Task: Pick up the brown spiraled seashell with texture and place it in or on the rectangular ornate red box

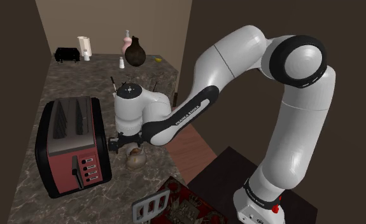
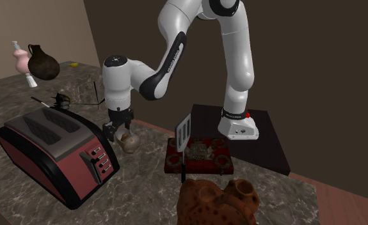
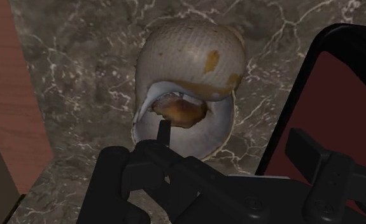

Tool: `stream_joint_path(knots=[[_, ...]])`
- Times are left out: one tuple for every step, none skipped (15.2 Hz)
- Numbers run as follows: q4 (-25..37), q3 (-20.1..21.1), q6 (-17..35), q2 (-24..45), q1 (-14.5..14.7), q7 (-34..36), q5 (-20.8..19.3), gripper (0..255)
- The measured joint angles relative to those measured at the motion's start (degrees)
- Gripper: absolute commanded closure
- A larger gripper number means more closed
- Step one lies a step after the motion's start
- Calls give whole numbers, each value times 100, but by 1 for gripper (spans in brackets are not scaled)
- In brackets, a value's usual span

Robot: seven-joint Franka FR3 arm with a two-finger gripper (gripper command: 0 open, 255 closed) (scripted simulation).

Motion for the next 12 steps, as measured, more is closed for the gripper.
stream_joint_path(knots=[[12, -27, 21, 52, 23, 44, -57, 0], [12, -45, 42, 80, 34, 68, -93, 0], [16, -53, 48, 94, 37, 75, -108, 0], [15, -57, 54, 100, 39, 80, -116, 0], [17, -59, 55, 103, 40, 81, -120, 0], [18, -60, 56, 105, 41, 82, -122, 0], [18, -61, 56, 106, 41, 83, -122, 0], [18, -61, 56, 106, 41, 83, -122, 255], [18, -60, 56, 106, 41, 83, -122, 255], [18, -61, 56, 106, 41, 83, -122, 255], [21, -60, 59, 104, 42, 83, -123, 255], [26, -57, 62, 100, 42, 83, -123, 255]])
